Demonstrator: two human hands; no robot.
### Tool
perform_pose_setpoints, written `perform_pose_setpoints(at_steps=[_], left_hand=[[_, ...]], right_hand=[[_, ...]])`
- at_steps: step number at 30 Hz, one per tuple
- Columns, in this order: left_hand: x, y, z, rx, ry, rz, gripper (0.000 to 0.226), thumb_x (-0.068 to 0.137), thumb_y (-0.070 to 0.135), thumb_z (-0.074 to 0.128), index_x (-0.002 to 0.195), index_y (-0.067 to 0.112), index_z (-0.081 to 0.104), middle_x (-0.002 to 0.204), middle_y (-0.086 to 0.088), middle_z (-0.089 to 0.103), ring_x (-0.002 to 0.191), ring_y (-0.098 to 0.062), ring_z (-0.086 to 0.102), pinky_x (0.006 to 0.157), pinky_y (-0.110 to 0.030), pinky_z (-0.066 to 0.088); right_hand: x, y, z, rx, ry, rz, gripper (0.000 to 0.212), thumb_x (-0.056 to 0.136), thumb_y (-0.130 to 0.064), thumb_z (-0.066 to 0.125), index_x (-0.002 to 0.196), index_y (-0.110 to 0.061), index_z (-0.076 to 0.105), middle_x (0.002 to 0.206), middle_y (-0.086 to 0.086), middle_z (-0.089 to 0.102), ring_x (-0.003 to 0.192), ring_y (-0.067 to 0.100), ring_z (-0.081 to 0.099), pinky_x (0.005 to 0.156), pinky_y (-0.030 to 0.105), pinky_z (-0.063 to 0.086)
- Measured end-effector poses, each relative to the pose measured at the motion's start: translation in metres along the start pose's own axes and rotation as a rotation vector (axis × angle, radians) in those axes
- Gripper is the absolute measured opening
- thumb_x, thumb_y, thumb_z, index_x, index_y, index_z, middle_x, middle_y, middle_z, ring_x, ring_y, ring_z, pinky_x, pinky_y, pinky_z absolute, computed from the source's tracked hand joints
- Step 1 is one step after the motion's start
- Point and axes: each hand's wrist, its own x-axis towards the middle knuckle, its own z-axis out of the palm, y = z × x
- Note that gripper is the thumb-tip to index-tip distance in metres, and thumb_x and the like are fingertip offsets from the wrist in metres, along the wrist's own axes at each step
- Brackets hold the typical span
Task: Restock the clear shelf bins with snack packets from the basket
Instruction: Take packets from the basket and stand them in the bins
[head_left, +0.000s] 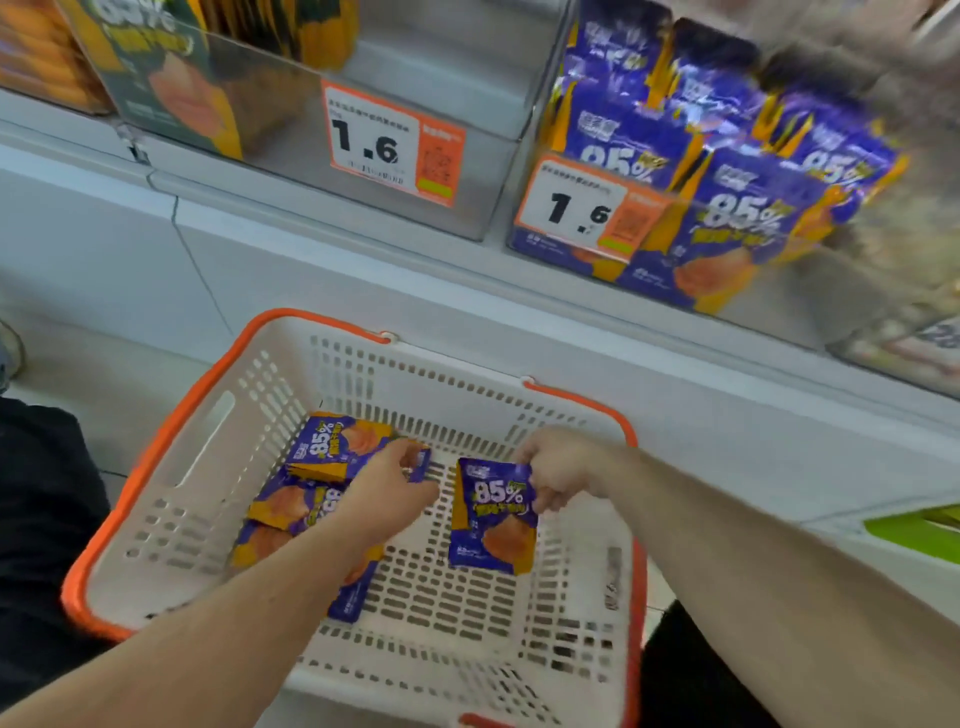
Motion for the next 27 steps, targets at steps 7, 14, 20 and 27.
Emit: perform_pose_setpoints(at_steps=[7, 14, 20, 27], left_hand=[[-0.023, 0.057, 0.023, -0.231, -0.146, 0.254, 0.027, 0.093, 0.007, 0.063, 0.116, 0.022, 0.066, 0.103, 0.008, 0.074, 0.094, -0.007, 0.07, 0.09, -0.041, 0.056], [-0.027, 0.144, 0.033, -0.094, 0.001, 0.552, 0.025, 0.088, 0.007, 0.065, 0.092, 0.031, 0.071, 0.091, 0.01, 0.076, 0.085, -0.008, 0.072, 0.082, -0.043, 0.057], [-0.022, 0.215, 0.04, 0.141, 0.476, 1.025, 0.021, 0.083, 0.021, 0.062, 0.103, 0.02, 0.069, 0.1, 0.002, 0.069, 0.094, -0.02, 0.061, 0.08, -0.037, 0.048], [0.001, 0.245, 0.039, 0.624, 0.748, 1.19, 0.071, 0.065, 0.02, 0.073, 0.133, 0.017, 0.051, 0.139, -0.007, 0.049, 0.129, -0.03, 0.035, 0.099, -0.054, 0.033]], right_hand=[[-0.086, 0.0, -0.055, 0.05, 0.162, -0.106, 0.024, 0.092, 0.005, 0.05, 0.101, -0.016, 0.058, 0.109, 0.019, 0.067, 0.071, 0.022, 0.068, 0.05, 0.022, 0.052], [-0.137, 0.003, -0.077, -0.381, 0.751, -0.281, 0.015, 0.09, -0.029, 0.063, 0.103, -0.022, 0.06, 0.103, 0.001, 0.065, 0.097, 0.025, 0.059, 0.078, 0.037, 0.051], [-0.172, 0.027, -0.107, -0.286, 1.313, -0.433, 0.019, 0.09, -0.023, 0.057, 0.106, -0.012, 0.061, 0.107, 0.006, 0.062, 0.099, 0.031, 0.059, 0.076, 0.041, 0.049], [-0.217, 0.061, -0.163, -0.23, 2.082, -0.648, 0.014, 0.084, -0.014, 0.06, 0.092, -0.003, 0.065, 0.087, 0.015, 0.063, 0.08, 0.028, 0.055, 0.062, 0.043, 0.047]])
